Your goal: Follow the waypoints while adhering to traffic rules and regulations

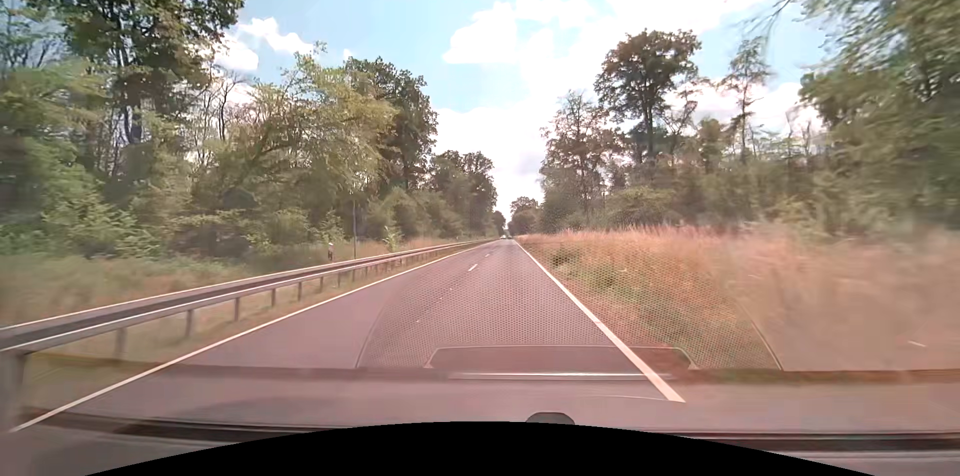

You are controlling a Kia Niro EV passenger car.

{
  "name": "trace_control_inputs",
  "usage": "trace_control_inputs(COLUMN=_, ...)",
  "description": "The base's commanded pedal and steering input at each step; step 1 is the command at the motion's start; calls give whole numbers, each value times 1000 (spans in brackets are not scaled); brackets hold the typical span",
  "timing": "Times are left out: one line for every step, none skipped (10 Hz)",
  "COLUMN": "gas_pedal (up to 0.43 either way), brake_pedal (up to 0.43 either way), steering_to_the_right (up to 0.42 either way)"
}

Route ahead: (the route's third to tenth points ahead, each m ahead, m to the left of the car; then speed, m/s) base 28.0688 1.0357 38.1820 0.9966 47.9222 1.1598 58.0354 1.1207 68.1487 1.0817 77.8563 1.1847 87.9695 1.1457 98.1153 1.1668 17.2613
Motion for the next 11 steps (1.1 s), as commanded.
trace_control_inputs(gas_pedal=59, brake_pedal=0, steering_to_the_right=-3)
trace_control_inputs(gas_pedal=59, brake_pedal=0, steering_to_the_right=-3)
trace_control_inputs(gas_pedal=59, brake_pedal=0, steering_to_the_right=-3)
trace_control_inputs(gas_pedal=59, brake_pedal=0, steering_to_the_right=-3)
trace_control_inputs(gas_pedal=59, brake_pedal=0, steering_to_the_right=-3)
trace_control_inputs(gas_pedal=59, brake_pedal=0, steering_to_the_right=-3)
trace_control_inputs(gas_pedal=59, brake_pedal=0, steering_to_the_right=-3)
trace_control_inputs(gas_pedal=59, brake_pedal=0, steering_to_the_right=-3)
trace_control_inputs(gas_pedal=59, brake_pedal=0, steering_to_the_right=-3)
trace_control_inputs(gas_pedal=59, brake_pedal=0, steering_to_the_right=-3)
trace_control_inputs(gas_pedal=59, brake_pedal=0, steering_to_the_right=-3)
